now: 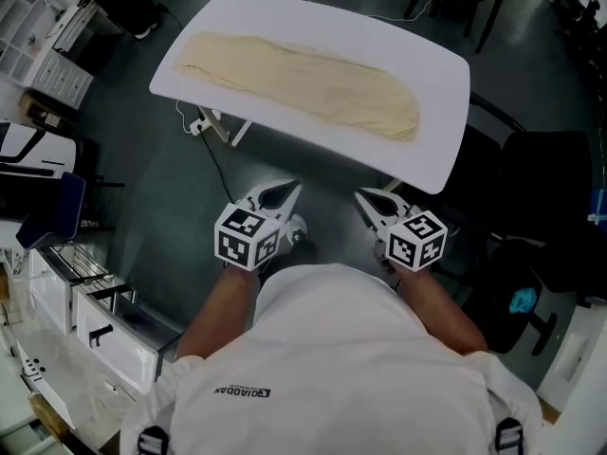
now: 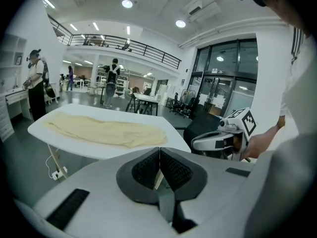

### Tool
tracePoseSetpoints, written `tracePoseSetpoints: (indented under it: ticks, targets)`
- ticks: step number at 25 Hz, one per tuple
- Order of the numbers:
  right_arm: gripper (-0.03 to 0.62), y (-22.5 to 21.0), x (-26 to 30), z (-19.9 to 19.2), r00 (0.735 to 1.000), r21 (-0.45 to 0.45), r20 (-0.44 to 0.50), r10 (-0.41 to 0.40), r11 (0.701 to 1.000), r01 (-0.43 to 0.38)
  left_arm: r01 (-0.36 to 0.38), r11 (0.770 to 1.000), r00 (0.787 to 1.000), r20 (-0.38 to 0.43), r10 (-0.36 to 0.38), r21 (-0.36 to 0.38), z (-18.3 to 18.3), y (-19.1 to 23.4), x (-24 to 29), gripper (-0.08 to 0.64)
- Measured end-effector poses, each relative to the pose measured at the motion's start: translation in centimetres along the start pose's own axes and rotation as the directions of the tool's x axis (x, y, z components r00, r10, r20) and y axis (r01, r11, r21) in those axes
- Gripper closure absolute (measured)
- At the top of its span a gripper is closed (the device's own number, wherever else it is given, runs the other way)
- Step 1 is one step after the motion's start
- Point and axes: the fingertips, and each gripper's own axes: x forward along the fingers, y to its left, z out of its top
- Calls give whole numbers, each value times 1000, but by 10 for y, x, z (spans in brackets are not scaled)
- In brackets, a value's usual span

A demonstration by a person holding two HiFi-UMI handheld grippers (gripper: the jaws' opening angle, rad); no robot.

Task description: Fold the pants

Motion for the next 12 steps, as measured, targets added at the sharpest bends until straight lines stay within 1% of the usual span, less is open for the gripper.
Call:
tracePoseSetpoints:
  ticks: [5, 7, 12]
  targets:
    - [574, -8, 43, 20, 999, -8, -24, -30, 1000, 30, -1, 1000, 1000, -21, 1, -1, 4, 56, 8, 532]
    - [574, -13, 60, 28, 998, -7, -31, -52, 999, 52, 12, 1000, 1000, -25, -12, 5, 10, 76, 13, 531]
    - [574, -20, 102, 49, 995, -15, -35, -99, 995, 98, 60, 998, 998, 1, -60, 35, 37, 120, 21, 532]
